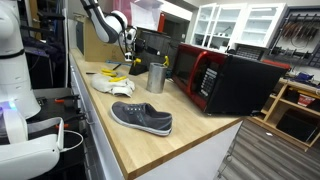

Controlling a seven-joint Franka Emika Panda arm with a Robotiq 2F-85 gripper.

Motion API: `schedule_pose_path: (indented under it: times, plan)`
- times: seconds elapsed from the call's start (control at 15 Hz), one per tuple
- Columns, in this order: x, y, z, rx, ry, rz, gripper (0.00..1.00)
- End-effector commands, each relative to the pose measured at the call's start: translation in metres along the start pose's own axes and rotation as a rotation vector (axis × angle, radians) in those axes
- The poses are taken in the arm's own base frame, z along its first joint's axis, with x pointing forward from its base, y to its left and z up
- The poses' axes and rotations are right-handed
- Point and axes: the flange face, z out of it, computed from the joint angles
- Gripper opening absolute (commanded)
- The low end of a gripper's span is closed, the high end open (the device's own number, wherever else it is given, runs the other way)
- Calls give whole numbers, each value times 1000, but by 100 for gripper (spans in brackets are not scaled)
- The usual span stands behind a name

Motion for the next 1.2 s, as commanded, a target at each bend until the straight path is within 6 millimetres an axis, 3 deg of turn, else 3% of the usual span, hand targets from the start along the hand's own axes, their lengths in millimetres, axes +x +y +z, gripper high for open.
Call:
schedule_pose_path:
  times: [0.0, 0.33, 0.6, 0.87, 1.13]
  plan:
    - [-1, 9, -7, 14, 9, 76, 63]
    - [7, 12, -14, 35, -90, 91, 99]
    - [34, 12, -27, 140, -296, 79, 100]
    - [76, 21, -14, 231, -498, 113, 100]
    - [71, 24, 15, 312, -684, 137, 100]
